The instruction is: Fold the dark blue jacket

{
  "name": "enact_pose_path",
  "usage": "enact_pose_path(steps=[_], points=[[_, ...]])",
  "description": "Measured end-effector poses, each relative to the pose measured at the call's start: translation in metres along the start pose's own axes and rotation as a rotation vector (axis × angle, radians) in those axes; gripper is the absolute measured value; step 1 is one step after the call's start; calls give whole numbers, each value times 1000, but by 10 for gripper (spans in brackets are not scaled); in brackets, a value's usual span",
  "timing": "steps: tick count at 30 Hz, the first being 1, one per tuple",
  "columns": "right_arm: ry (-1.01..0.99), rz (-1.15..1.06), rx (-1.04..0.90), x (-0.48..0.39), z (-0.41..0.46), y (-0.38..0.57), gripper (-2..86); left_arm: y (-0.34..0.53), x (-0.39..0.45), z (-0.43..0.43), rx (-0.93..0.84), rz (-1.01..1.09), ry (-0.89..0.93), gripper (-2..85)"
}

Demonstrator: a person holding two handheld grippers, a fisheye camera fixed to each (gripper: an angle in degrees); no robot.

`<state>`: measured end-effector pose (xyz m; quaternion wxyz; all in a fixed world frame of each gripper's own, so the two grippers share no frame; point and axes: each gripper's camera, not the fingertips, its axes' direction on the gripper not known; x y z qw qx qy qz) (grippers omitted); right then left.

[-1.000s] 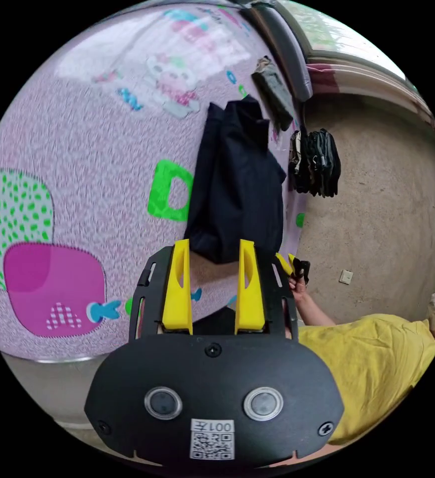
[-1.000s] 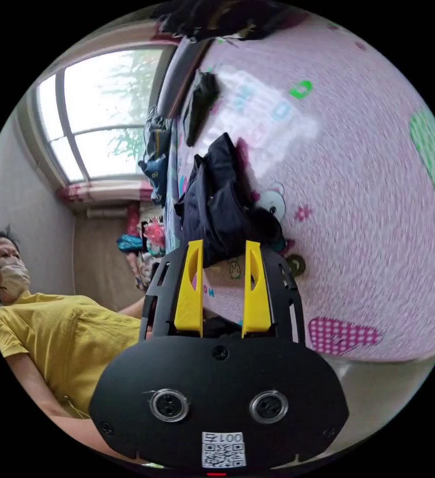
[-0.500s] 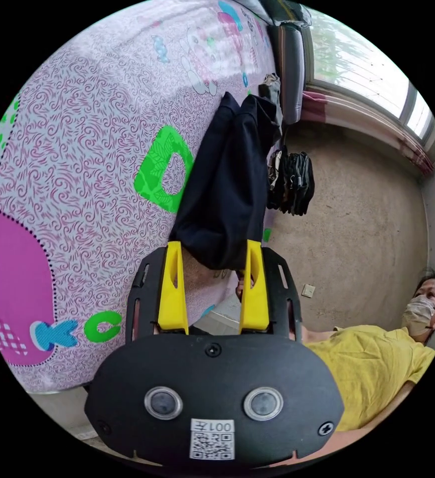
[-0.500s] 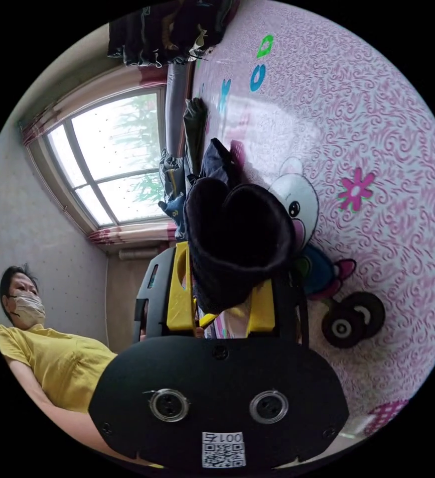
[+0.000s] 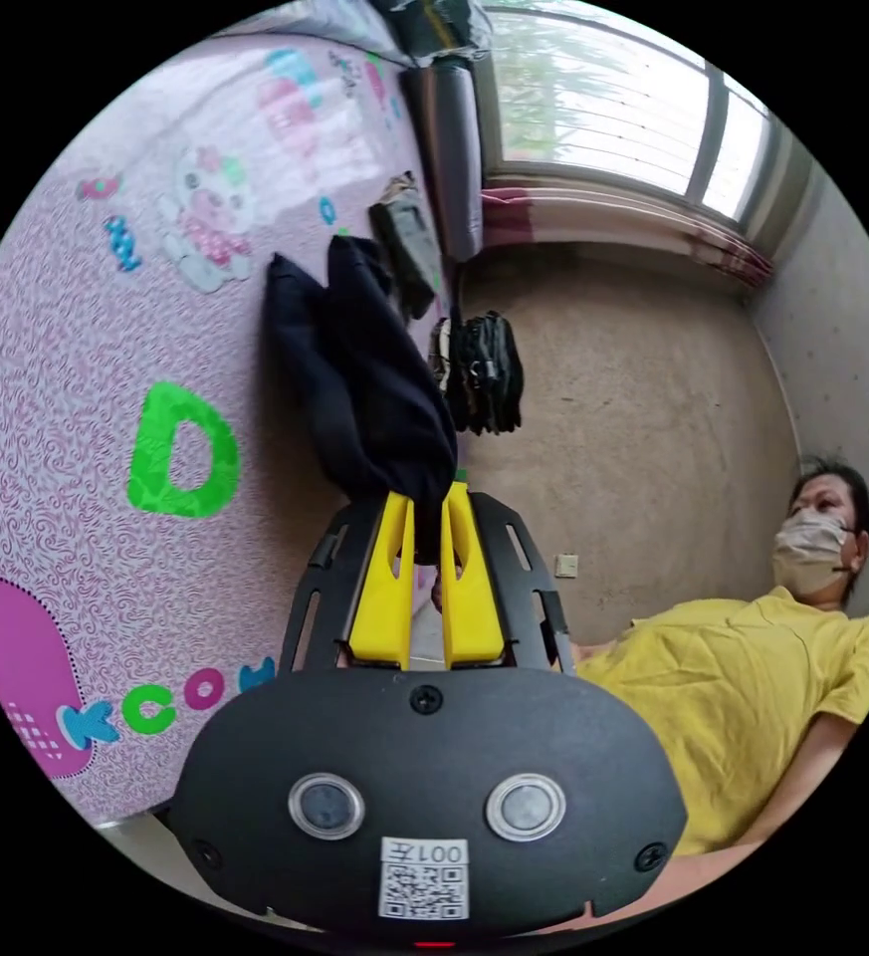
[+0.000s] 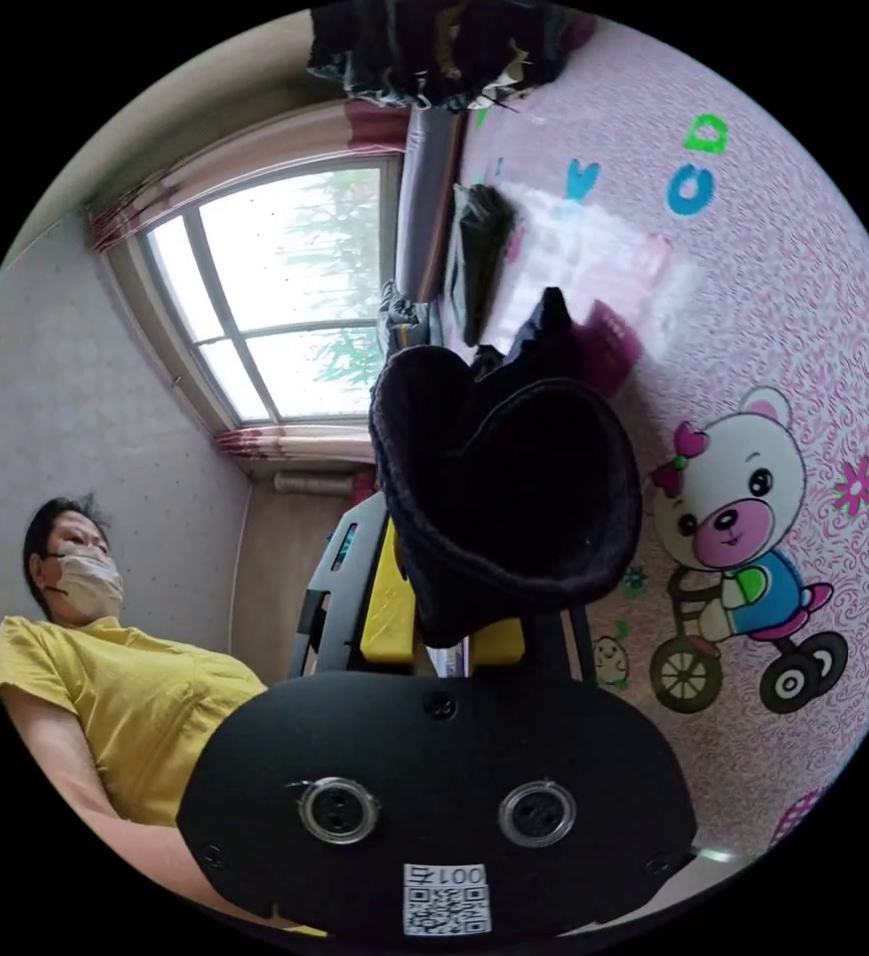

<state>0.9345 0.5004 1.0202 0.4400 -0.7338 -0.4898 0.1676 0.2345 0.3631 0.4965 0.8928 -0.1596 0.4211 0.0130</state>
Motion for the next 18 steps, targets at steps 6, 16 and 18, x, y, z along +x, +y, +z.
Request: enact_pose_path(steps=[6,16,18], points=[[-92,-69,-40,-40,-1,-13,13,6,56,-27,35,44,128,-3],[-296,-337,0,-129,63,-205,9,-132,136,-1,130,219,328,-1],[-333,-436,8,-159,78,-261,10,-177,163,10,135,325,349,-1]])
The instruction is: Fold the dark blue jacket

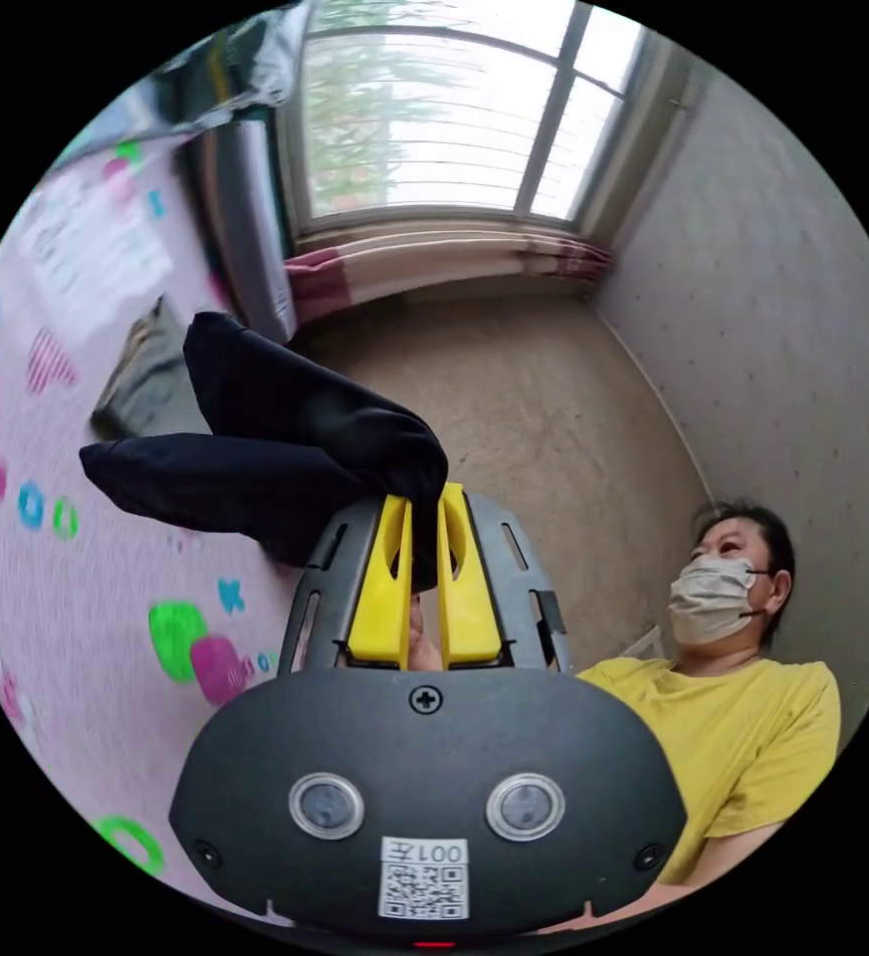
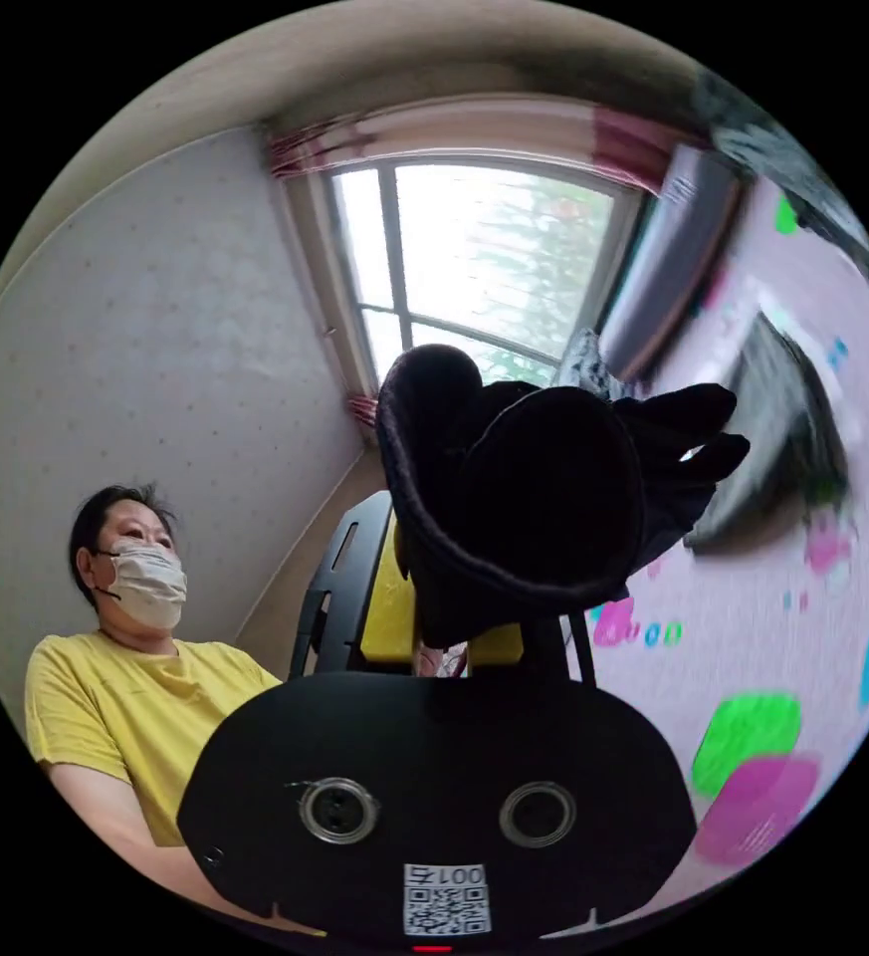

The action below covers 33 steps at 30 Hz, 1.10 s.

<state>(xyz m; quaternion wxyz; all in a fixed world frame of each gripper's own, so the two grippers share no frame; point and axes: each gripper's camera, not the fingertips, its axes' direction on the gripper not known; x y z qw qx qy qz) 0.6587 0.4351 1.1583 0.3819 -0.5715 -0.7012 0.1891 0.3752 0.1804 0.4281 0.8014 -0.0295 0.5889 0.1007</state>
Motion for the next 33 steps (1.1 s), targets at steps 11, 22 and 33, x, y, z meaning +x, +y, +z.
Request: enact_pose_path(steps=[11,22,33], points=[[40,-85,104,162,32,-196,30,-141,-89,97,14,203,-5,2],[412,260,98,235,-28,-171,97,-44,-265,81,47,-352,-405,37],[87,169,-109,40,-64,-114,14,120,-94,44,-128,-108,-531,-12]])
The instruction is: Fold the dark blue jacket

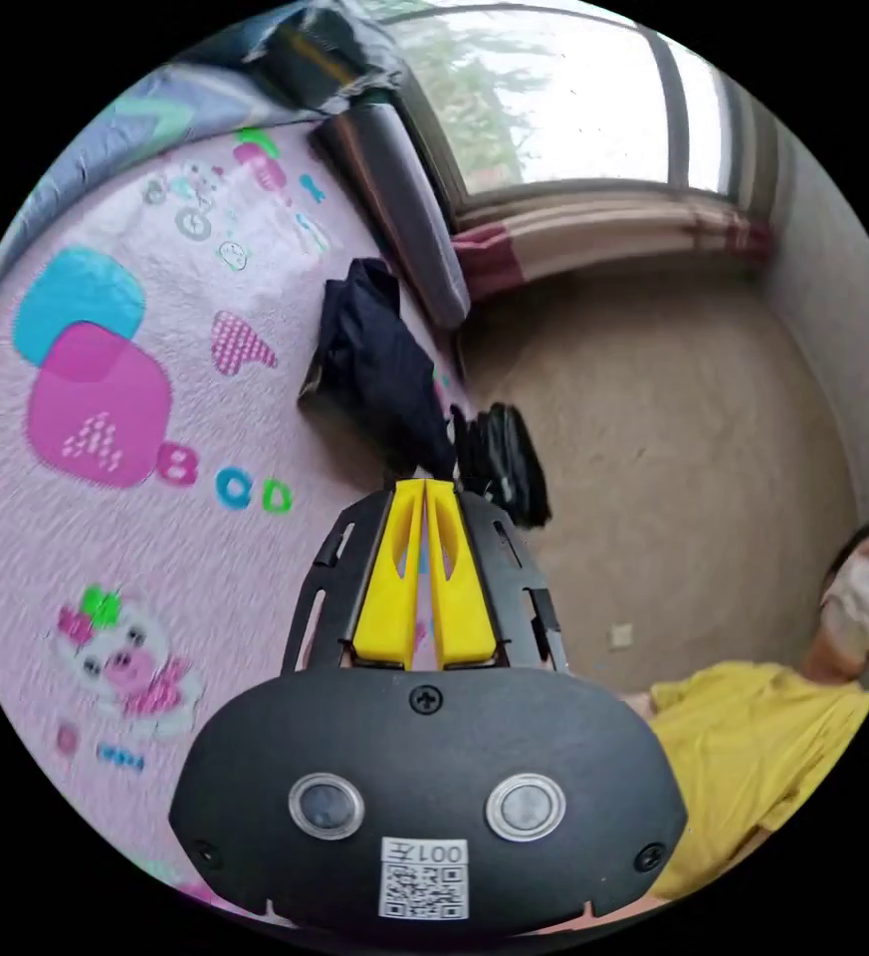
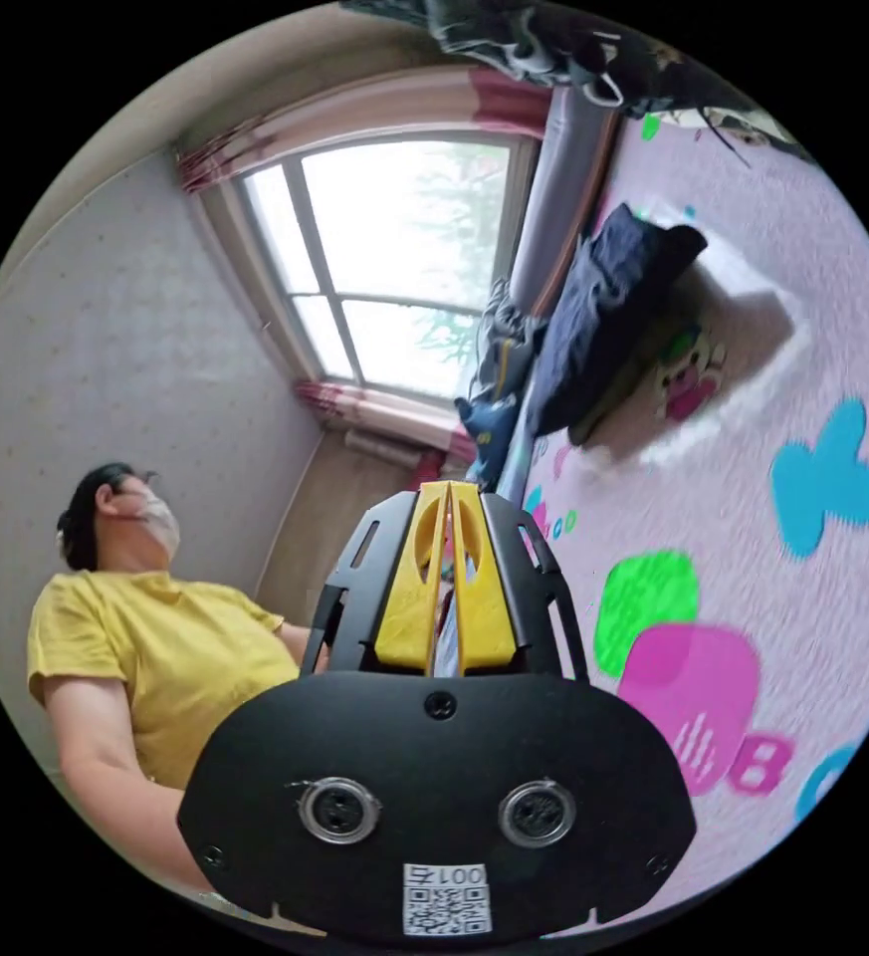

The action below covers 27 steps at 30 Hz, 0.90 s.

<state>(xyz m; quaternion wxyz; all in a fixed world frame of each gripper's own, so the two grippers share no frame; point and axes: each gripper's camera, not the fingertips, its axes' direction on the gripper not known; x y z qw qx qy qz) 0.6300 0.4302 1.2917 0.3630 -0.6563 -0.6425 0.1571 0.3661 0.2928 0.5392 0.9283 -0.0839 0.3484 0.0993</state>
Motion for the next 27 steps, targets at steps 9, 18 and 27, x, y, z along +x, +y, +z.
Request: enact_pose_path(steps=[9,18,27], points=[[14,-170,-343,-192,52,21,5,292,165,-19,-318,546,-787,-15],[758,-1189,-834,-456,232,10,5,457,219,-17,-264,672,-1095,-16],[665,-1311,-613,-629,286,37,7,596,230,-111,-32,550,-1137,-15]])
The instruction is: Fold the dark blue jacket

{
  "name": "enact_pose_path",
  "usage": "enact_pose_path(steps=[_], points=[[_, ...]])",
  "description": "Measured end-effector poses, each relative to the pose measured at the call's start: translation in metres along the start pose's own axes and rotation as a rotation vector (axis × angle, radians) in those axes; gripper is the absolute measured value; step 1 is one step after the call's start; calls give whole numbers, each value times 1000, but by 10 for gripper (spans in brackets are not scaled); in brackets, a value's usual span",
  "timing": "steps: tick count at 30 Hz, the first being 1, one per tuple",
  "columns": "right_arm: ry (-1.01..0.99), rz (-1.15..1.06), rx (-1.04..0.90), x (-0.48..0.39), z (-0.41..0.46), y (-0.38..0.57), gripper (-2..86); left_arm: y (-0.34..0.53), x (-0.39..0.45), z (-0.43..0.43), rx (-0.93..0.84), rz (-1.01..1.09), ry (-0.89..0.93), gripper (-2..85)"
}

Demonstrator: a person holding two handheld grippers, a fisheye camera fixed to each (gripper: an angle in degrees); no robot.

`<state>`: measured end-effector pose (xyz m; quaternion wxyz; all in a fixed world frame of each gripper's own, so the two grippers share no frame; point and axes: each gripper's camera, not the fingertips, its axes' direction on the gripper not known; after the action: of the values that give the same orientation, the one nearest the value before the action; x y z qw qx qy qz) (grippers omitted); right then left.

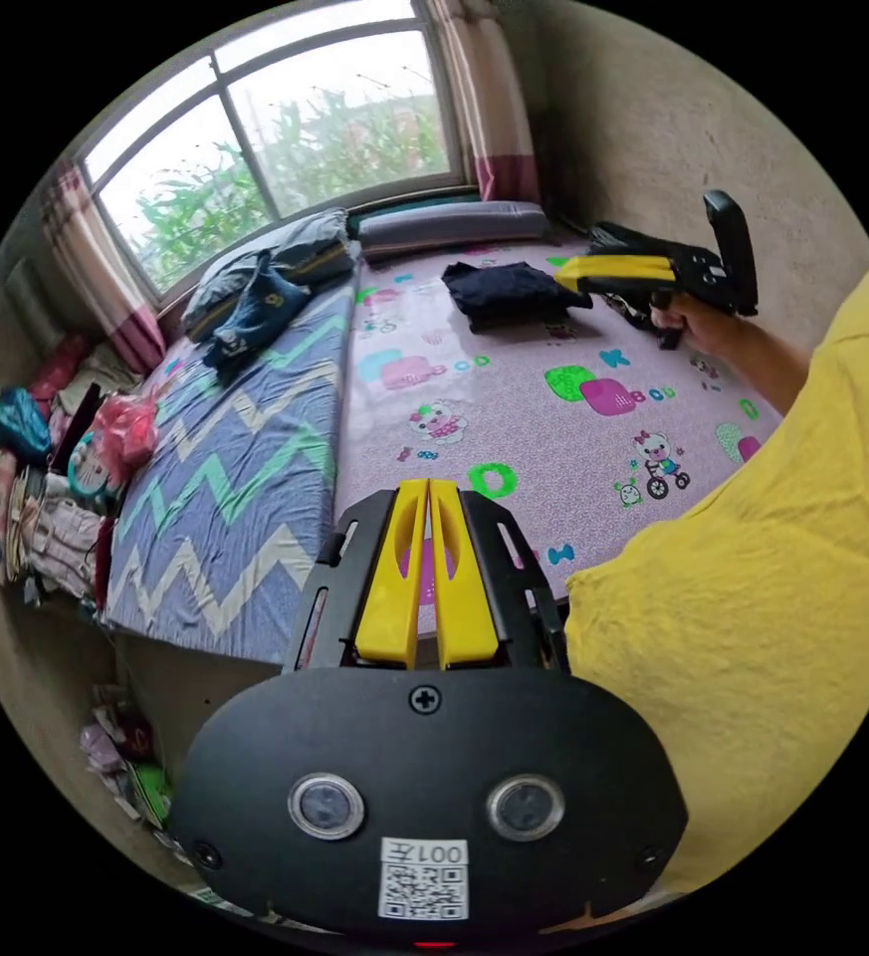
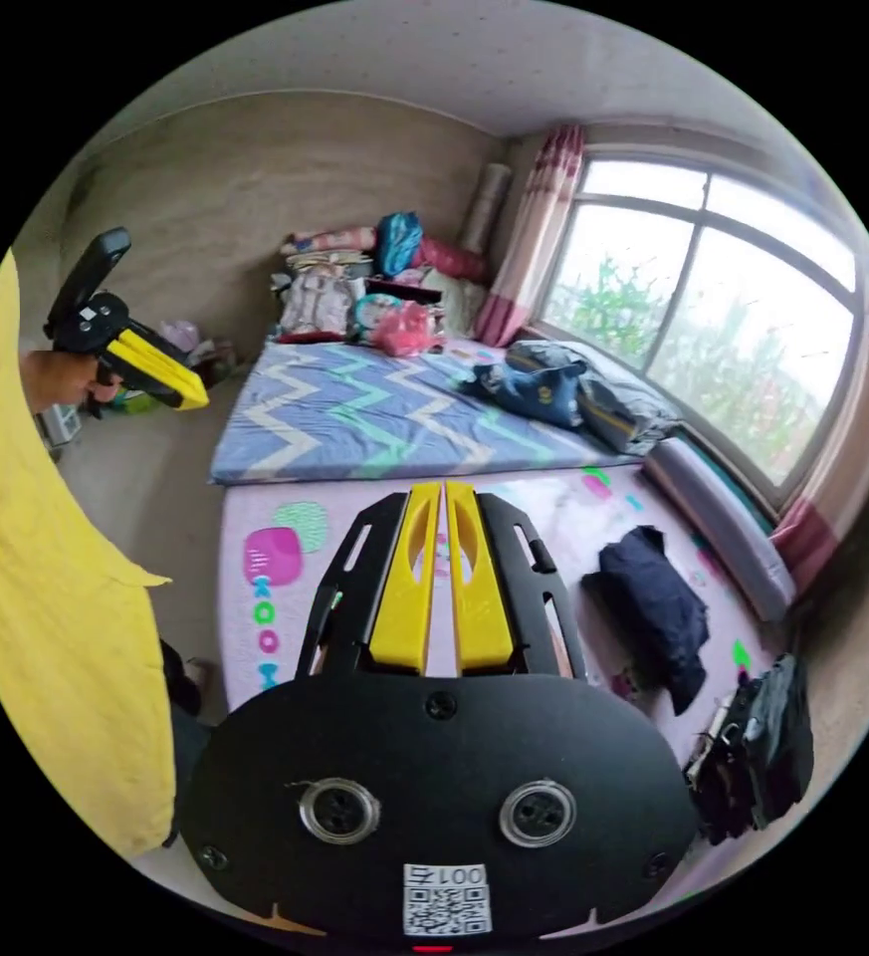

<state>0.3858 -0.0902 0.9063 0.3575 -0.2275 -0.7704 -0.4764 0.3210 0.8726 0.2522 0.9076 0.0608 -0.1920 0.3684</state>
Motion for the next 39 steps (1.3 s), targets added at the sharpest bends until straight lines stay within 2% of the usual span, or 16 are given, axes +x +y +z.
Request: enact_pose_path(steps=[5,7,12,14,17,23,30,33,35,39], points=[[-265,-33,-8,-48,-11,-99,6,114,-33,-44,1,-89,-75,-14],[-348,-26,25,-72,-12,-137,6,185,-53,-60,-23,-129,-70,-14],[-518,124,139,-133,-12,-238,7,335,-97,-101,-23,-244,-59,-14],[-679,90,135,-165,-5,-295,7,384,-112,-124,10,-288,-78,-14],[-800,-33,93,-199,-2,-374,7,451,-138,-158,35,-346,-105,-14],[-909,-262,44,-232,11,-507,7,539,-206,-167,-30,-339,-251,-14],[-976,-348,-15,-233,70,-625,7,599,-337,-150,-160,-237,-369,-14],[-1051,-378,-62,-239,98,-705,8,633,-415,-159,-210,-316,-322,-14],[-1061,-467,-34,-252,109,-771,9,660,-460,-172,-183,-378,-303,-14],[-1018,-501,-19,-279,123,-869,9,741,-564,-196,-86,-638,-206,-14]])
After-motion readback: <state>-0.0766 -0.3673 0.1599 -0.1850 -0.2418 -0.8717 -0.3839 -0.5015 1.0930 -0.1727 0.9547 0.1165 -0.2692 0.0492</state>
